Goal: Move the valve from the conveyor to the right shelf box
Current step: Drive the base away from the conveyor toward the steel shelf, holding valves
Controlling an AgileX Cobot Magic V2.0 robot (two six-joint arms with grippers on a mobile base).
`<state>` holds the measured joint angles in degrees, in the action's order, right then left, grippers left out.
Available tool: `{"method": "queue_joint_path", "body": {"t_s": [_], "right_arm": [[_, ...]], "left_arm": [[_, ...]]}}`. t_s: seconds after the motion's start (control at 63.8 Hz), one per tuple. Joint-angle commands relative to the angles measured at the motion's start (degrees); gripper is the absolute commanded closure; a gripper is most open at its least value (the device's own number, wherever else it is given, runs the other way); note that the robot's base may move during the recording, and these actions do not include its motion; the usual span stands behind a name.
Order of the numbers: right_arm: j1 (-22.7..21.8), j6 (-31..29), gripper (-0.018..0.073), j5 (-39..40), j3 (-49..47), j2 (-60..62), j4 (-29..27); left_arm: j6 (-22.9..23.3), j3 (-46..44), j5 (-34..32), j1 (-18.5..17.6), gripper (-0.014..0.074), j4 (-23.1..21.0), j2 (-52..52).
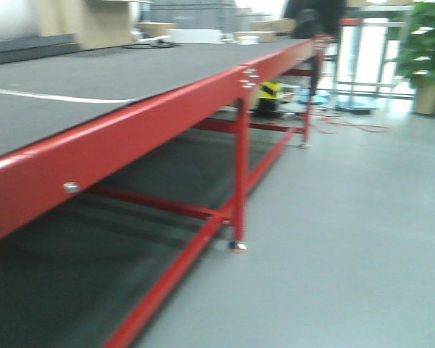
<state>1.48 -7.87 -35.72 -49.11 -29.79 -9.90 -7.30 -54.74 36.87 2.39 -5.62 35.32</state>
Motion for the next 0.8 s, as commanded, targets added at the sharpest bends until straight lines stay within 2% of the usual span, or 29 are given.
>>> {"method": "queue_joint_path", "body": {"t_s": [0.0, 0.784], "right_arm": [[-0.1, -0.3, 0.0712, 4.5, -1.0, 0.5, 0.0], [-0.1, -0.3, 0.0712, 4.5, -1.0, 0.5, 0.0]], "left_arm": [[0.1, -0.6, -3.3, -0.2, 0.0708, -0.4, -0.3], [0.1, -0.6, -3.3, -0.2, 0.0708, -0.4, -0.3]]}}
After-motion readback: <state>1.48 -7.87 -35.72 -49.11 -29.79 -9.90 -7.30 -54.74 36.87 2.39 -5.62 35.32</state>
